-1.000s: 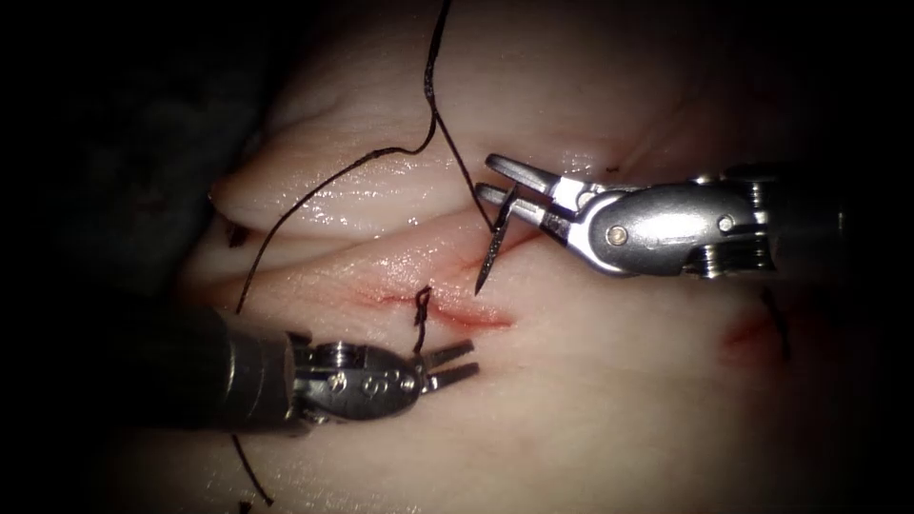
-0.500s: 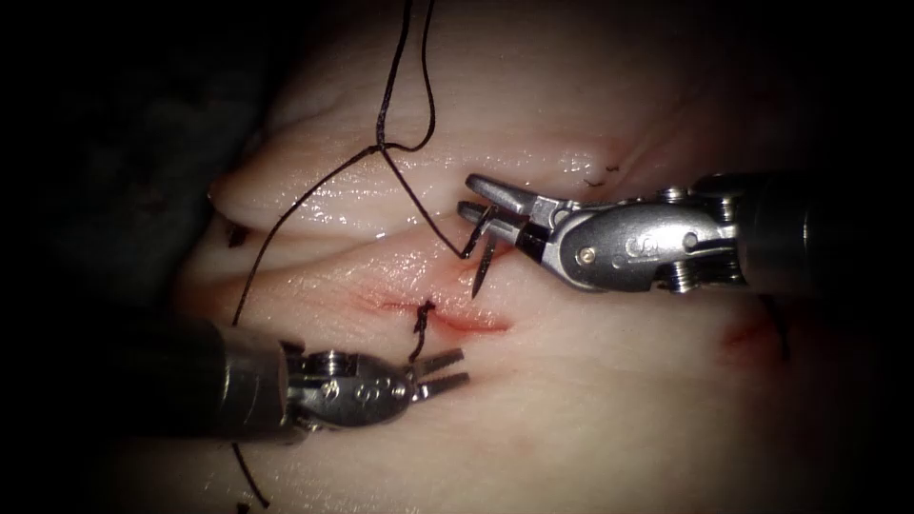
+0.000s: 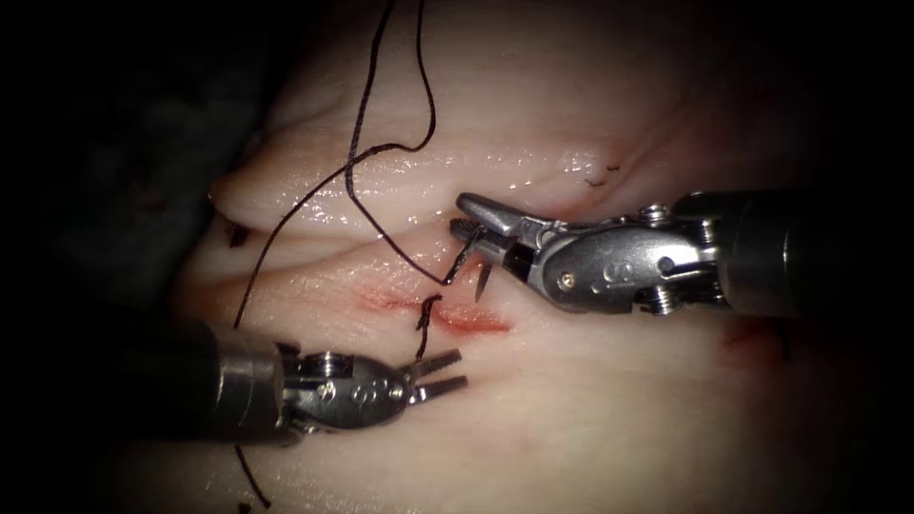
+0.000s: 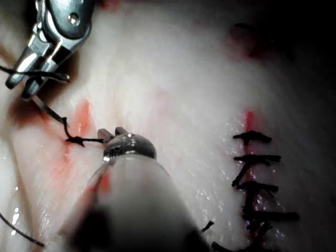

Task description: Wound Closure

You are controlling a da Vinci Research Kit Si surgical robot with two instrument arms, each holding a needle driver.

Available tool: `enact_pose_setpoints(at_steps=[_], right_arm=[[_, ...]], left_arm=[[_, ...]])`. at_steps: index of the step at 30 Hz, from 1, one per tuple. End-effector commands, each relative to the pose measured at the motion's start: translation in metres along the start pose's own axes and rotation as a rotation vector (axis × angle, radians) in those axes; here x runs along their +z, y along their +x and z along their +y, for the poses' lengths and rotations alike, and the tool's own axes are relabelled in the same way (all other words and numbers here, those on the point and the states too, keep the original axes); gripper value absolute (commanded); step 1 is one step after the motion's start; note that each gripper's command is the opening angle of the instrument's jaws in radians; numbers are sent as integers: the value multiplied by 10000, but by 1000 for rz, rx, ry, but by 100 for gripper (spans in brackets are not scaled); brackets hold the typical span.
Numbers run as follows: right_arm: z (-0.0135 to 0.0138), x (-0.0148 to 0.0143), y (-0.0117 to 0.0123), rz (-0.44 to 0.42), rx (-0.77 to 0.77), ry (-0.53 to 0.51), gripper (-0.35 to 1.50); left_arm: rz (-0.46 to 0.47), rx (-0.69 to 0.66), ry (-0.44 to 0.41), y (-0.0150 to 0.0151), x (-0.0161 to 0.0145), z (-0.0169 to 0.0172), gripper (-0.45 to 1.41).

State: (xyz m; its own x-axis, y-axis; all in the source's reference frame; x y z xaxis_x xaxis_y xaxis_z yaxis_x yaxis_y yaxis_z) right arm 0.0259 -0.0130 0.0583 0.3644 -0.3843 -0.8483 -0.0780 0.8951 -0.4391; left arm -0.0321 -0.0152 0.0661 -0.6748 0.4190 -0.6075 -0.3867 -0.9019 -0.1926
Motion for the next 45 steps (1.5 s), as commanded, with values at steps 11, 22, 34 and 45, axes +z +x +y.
enact_pose_setpoints(at_steps=[11,22,34,45], right_arm=[[-76,8,-2,7,-182,-23,-35],[-71,-7,-1,-36,-307,-131,-35],[-87,-5,-16,-83,-367,-149,-35],[-146,2,-69,-104,-288,-98,-35]], left_arm=[[19,-13,1,-3,2,1,19],[21,-22,-1,-6,0,1,15],[22,-19,-3,-9,-2,0,14],[23,-17,-6,-12,-3,-2,12]])
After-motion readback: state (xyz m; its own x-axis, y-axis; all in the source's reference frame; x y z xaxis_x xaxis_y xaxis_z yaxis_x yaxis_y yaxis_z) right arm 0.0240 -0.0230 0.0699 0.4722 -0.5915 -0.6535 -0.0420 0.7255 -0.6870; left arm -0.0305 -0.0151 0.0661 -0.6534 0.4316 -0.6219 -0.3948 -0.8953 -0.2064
